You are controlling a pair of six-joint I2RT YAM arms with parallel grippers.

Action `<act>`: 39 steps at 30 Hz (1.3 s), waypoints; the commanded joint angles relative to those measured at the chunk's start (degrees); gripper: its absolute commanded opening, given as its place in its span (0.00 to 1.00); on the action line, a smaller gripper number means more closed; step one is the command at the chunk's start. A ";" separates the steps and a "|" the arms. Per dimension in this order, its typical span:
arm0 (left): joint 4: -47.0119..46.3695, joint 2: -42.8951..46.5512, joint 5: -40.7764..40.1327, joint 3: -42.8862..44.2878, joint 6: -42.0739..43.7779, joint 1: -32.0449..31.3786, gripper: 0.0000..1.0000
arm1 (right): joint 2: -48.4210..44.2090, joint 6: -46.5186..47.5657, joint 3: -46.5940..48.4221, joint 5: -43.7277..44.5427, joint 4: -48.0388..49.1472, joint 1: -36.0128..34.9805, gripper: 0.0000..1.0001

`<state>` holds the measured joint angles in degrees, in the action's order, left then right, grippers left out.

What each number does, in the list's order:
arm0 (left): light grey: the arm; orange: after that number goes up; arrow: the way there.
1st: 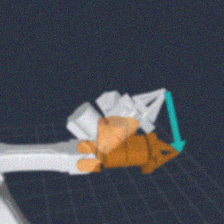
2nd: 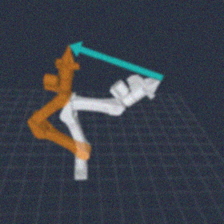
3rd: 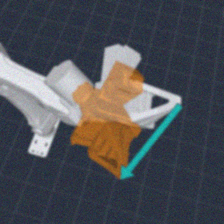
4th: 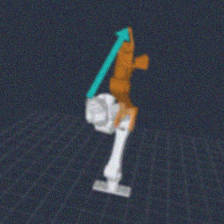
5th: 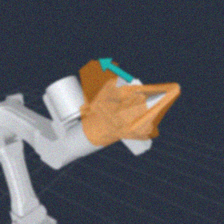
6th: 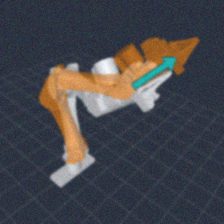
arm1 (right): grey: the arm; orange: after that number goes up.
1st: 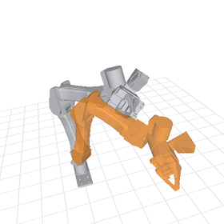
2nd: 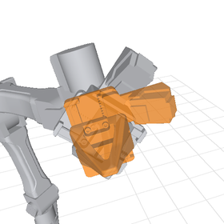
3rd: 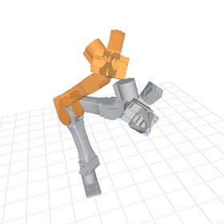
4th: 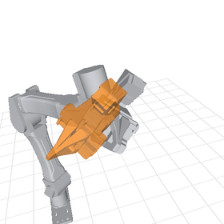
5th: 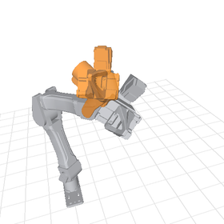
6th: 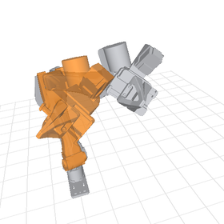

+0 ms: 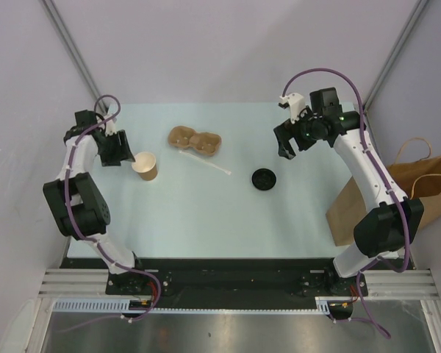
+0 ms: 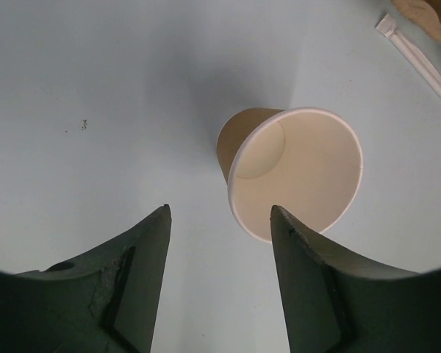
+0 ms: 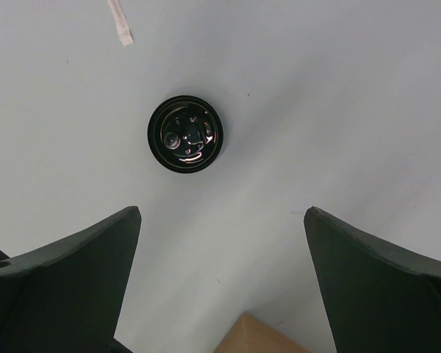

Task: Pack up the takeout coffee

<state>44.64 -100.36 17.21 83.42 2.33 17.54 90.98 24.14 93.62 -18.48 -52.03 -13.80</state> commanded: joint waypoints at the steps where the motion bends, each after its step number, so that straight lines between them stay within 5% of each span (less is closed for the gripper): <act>1: -2.45 -1.07 1.68 1.58 -1.10 -0.49 0.61 | -0.89 0.99 0.59 1.43 0.18 -0.44 1.00; 13: -2.90 -4.23 1.24 0.25 -0.66 -2.95 0.38 | -0.45 1.26 0.51 2.04 0.17 -0.61 1.00; 21: 1.14 1.38 1.77 -0.36 2.32 -10.31 0.01 | -0.63 0.82 -0.28 1.78 -0.09 -0.52 1.00; 30: 5.28 9.30 5.81 -4.49 1.19 -30.95 0.00 | 0.07 0.38 -1.34 0.37 -1.05 -0.61 1.00; 39: -1.39 10.53 3.97 -11.95 2.77 -48.55 0.00 | 1.92 -0.15 -1.69 0.11 -1.84 0.00 1.00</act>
<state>46.68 -91.59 21.39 73.67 3.57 -26.68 92.09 24.40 92.18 -17.43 -52.90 -14.11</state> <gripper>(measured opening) 0.011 0.994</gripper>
